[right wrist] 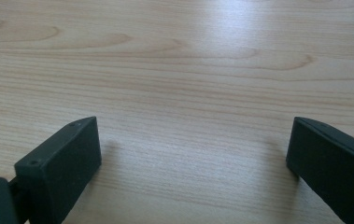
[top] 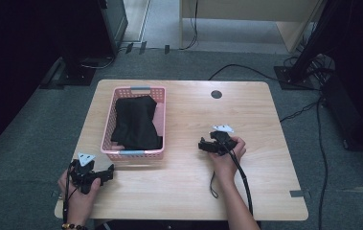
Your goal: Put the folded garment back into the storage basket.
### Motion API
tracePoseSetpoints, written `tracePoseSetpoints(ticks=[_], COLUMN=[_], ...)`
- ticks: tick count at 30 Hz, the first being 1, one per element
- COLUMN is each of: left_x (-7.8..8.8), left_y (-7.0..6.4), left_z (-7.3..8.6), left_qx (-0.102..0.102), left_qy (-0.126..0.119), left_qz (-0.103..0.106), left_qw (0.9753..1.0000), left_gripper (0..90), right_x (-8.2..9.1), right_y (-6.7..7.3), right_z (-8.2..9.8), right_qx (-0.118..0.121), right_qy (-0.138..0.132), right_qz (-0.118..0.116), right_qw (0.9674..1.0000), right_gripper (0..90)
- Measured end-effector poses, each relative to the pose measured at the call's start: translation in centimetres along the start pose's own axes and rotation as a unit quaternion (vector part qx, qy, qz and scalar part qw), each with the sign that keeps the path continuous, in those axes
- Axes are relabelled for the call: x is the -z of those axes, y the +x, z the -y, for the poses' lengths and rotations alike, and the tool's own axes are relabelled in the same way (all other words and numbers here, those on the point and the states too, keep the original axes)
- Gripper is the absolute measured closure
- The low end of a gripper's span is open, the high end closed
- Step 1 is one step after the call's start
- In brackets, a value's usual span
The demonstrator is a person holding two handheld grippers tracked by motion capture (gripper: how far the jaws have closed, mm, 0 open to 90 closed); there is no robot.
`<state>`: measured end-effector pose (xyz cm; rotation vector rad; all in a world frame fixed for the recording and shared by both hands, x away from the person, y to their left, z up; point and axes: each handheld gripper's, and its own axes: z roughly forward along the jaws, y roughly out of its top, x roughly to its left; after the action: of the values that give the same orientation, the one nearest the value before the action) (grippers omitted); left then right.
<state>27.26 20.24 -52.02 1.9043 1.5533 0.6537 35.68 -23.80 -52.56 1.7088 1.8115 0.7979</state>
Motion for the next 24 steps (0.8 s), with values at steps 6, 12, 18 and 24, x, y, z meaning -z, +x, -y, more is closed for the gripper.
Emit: tracePoseSetpoints(ticks=[6, 12, 18, 24], left_x=[0.0, 0.0, 0.0, 0.0], left_y=[0.0, 0.0, 0.0, 0.0], left_z=[0.0, 0.0, 0.0, 0.0], left_qx=[0.000, 0.000, 0.000, 0.000], left_qy=[0.000, 0.000, 0.000, 0.000], left_qz=[0.000, 0.000, 0.000, 0.000], left_qw=[1.0000, 1.0000, 1.0000, 1.0000], left_gripper=[0.0, 0.0, 0.0, 0.0], right_x=[0.3, 0.6, 0.9, 1.2], right_y=[-0.6, -1.1, -1.6, -2.0], right_z=[0.3, 0.5, 0.8, 1.1], right_qx=[-0.001, -0.003, -0.003, -0.005], right_qy=[0.000, 0.000, 0.000, 0.000], right_qz=[0.000, 0.001, 0.002, 0.004], right_qw=[1.0000, 1.0000, 1.0000, 1.0000], right_gripper=[2.6, 2.6, 2.6, 2.6])
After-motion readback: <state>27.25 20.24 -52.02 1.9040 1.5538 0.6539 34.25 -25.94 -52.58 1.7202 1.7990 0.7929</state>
